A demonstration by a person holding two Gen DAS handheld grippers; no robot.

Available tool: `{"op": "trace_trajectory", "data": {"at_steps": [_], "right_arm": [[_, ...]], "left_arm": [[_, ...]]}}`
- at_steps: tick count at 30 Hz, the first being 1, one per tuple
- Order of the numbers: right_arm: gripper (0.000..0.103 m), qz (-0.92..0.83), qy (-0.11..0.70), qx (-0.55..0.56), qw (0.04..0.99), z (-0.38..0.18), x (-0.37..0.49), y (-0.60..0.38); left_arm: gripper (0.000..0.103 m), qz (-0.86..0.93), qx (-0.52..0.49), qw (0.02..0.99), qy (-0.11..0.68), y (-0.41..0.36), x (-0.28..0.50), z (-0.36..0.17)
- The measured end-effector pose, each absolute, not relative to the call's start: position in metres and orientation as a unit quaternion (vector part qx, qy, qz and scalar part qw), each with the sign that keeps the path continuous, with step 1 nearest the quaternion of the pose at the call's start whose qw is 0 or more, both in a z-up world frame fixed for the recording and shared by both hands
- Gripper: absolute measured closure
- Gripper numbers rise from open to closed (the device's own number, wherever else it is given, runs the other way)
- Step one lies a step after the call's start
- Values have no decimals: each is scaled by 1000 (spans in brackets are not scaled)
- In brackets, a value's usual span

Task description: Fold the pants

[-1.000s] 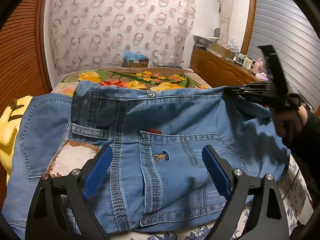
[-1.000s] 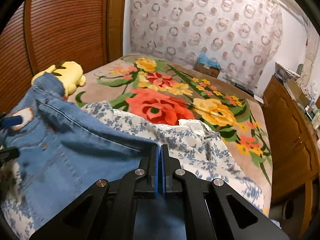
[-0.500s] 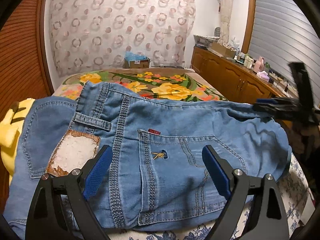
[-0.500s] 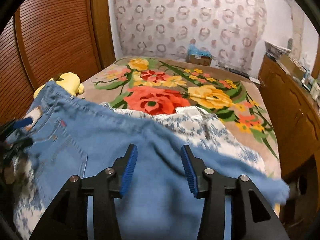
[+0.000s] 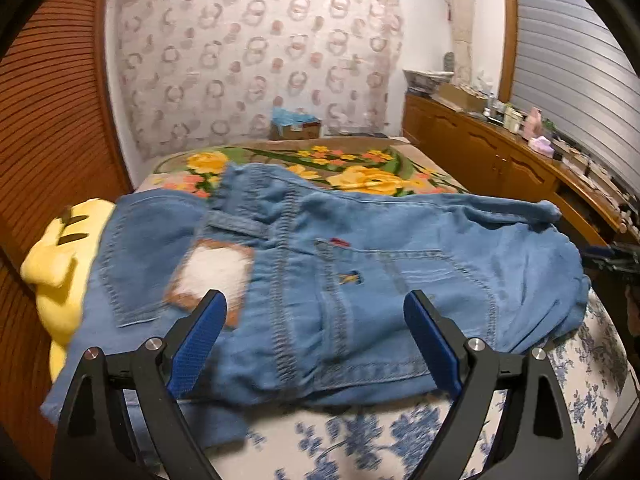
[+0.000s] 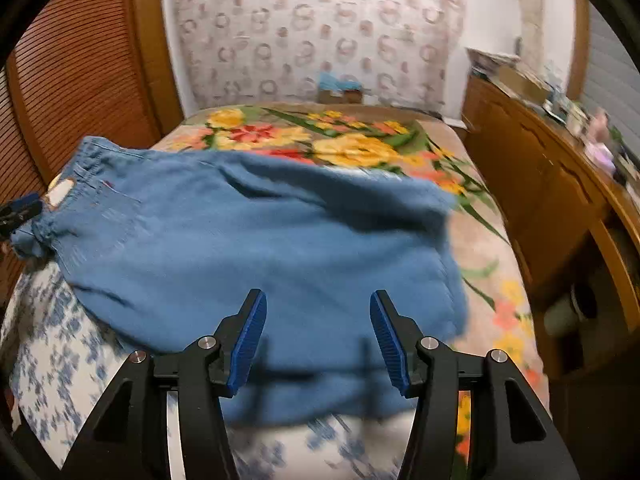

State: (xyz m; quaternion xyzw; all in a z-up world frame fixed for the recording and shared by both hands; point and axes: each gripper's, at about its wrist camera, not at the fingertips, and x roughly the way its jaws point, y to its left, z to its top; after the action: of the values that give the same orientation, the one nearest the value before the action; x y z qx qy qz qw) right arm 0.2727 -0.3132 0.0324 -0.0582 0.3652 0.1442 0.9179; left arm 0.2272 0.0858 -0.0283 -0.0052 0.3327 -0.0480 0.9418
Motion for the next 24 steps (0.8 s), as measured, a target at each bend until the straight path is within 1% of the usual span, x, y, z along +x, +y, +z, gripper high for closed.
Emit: {"op": "trace_trajectory", "data": {"at_steps": [10,17,24], "right_arm": [[46,92,385,-13,918,12,264,-340],[45,89,380,29,920,17,271,-346],[45,73,395,28,915,3,276,-344]], "left_arm": [[15,22,-15,941,338,128,219,-33],[15,51,-19,936,348,149,220,-42],[15,62,-21,929,365,156,225,-54]]}}
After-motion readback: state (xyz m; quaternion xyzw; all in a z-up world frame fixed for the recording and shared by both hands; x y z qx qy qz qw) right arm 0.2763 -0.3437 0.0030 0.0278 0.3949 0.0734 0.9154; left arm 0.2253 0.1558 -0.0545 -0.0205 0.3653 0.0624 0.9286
